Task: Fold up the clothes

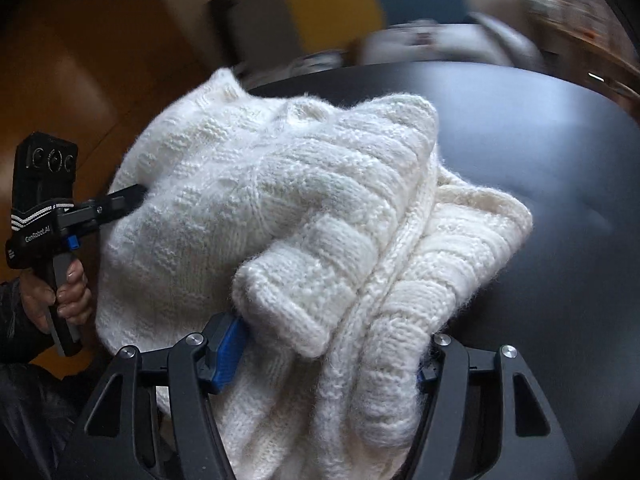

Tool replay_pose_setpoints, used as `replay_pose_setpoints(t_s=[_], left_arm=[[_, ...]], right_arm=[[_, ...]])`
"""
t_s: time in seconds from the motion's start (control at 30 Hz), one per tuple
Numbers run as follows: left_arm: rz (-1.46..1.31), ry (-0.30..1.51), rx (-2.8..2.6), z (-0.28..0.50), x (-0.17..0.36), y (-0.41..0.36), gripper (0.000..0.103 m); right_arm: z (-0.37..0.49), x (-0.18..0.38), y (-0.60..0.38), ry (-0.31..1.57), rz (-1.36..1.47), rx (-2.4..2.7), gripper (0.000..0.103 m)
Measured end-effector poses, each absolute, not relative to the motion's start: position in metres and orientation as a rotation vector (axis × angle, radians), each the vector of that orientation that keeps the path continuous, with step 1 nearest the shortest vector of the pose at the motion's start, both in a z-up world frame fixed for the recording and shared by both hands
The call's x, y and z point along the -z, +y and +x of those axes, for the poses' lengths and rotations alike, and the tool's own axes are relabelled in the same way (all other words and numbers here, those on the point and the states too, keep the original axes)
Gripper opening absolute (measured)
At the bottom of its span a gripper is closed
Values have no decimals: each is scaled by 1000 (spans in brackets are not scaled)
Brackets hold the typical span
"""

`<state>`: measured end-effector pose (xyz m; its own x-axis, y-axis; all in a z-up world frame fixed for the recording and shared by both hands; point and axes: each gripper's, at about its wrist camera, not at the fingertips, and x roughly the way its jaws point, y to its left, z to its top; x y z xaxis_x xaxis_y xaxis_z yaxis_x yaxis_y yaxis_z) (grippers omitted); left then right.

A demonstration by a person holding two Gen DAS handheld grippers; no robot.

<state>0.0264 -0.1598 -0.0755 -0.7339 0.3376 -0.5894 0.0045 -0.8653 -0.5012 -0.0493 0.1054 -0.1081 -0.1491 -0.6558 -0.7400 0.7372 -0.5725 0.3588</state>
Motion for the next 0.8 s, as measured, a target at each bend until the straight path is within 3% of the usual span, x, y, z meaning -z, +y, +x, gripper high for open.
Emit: replay_pose_setpoints(t_s=[0.27, 0.37, 0.5, 0.57, 0.63, 0.8], left_arm=[[-819, -772, -3132, 138, 36, -278, 39], [-805, -909, -3268, 173, 44, -326, 39], [-957, -1279, -3272, 209, 82, -378, 41], [-1023, -1499, -3223, 227, 103, -401, 43], [-995, -1676, -3132, 240, 118, -414, 46], [-1068, -1673, -3070, 239, 105, -396, 47]], right_arm=[[-25, 78, -103, 407, 933, 1469, 67], [-17, 78, -157, 470, 932, 1381, 67], [-9, 83, -221, 540, 956, 1276, 67], [-5, 85, -253, 574, 967, 1223, 82], [-5, 89, -276, 577, 1002, 1169, 87], [-22, 95, -260, 448, 1102, 1150, 94]])
